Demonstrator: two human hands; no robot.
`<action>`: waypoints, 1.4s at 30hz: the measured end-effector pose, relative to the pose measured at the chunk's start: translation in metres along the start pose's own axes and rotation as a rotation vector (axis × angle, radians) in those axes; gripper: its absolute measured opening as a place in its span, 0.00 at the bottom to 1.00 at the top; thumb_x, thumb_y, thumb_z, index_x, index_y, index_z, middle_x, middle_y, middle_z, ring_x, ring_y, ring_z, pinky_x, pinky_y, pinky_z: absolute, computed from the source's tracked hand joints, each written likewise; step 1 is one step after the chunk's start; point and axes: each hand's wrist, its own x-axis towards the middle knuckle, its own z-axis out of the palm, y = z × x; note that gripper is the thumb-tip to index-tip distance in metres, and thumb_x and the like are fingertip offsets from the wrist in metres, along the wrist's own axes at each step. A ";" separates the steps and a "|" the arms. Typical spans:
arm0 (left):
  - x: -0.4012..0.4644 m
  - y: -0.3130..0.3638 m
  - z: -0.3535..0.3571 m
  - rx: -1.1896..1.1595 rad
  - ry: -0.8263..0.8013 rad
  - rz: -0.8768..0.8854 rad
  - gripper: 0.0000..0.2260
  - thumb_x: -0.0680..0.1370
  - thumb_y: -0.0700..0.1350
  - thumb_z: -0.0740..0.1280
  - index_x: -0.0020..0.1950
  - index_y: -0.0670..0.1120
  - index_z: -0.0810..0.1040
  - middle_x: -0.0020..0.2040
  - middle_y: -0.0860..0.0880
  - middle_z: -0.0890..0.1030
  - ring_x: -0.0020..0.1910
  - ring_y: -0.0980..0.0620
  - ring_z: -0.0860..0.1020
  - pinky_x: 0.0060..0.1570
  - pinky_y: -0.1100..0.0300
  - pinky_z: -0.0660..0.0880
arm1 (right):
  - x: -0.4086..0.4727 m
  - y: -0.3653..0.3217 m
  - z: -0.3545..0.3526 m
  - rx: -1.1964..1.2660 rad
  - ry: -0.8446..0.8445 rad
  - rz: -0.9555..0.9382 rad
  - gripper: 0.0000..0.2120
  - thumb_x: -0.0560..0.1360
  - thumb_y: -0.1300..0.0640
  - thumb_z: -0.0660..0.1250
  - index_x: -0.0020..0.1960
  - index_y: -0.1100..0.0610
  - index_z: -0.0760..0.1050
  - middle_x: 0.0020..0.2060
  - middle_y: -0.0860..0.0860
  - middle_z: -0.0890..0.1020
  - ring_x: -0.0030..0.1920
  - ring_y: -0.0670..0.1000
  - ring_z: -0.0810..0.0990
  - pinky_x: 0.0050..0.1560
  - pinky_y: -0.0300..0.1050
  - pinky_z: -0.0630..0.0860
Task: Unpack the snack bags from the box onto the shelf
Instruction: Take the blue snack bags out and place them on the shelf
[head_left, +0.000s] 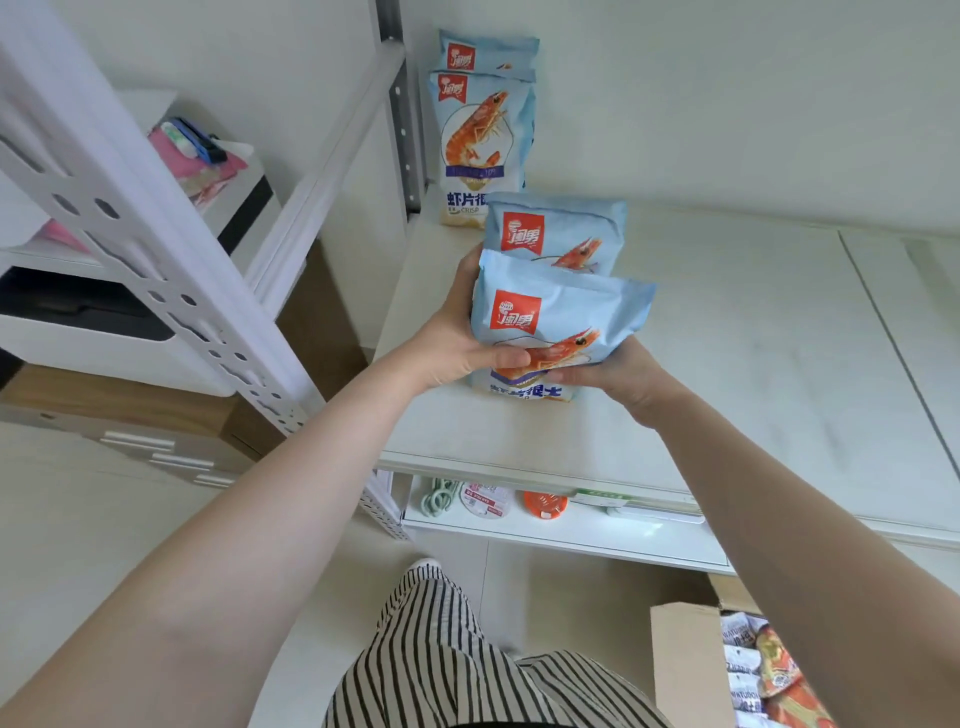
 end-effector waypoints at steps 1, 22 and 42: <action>-0.001 -0.002 0.001 -0.020 0.010 -0.006 0.53 0.64 0.48 0.80 0.77 0.48 0.47 0.72 0.48 0.67 0.64 0.62 0.73 0.55 0.67 0.74 | 0.000 -0.004 0.002 0.006 -0.015 -0.015 0.46 0.59 0.59 0.83 0.72 0.61 0.66 0.61 0.54 0.81 0.62 0.53 0.80 0.57 0.46 0.79; -0.003 -0.011 -0.002 -0.040 -0.025 -0.088 0.57 0.57 0.68 0.75 0.78 0.51 0.50 0.66 0.58 0.72 0.64 0.65 0.71 0.58 0.70 0.72 | 0.009 -0.016 0.010 -0.118 -0.040 0.022 0.30 0.63 0.63 0.77 0.64 0.58 0.75 0.53 0.49 0.85 0.57 0.51 0.83 0.56 0.45 0.78; 0.064 -0.053 -0.049 -0.168 0.436 0.122 0.25 0.78 0.47 0.66 0.73 0.49 0.62 0.60 0.51 0.78 0.53 0.56 0.81 0.44 0.65 0.77 | 0.132 -0.016 0.054 0.109 0.185 -0.195 0.24 0.75 0.60 0.71 0.67 0.52 0.66 0.55 0.50 0.82 0.47 0.46 0.85 0.42 0.40 0.81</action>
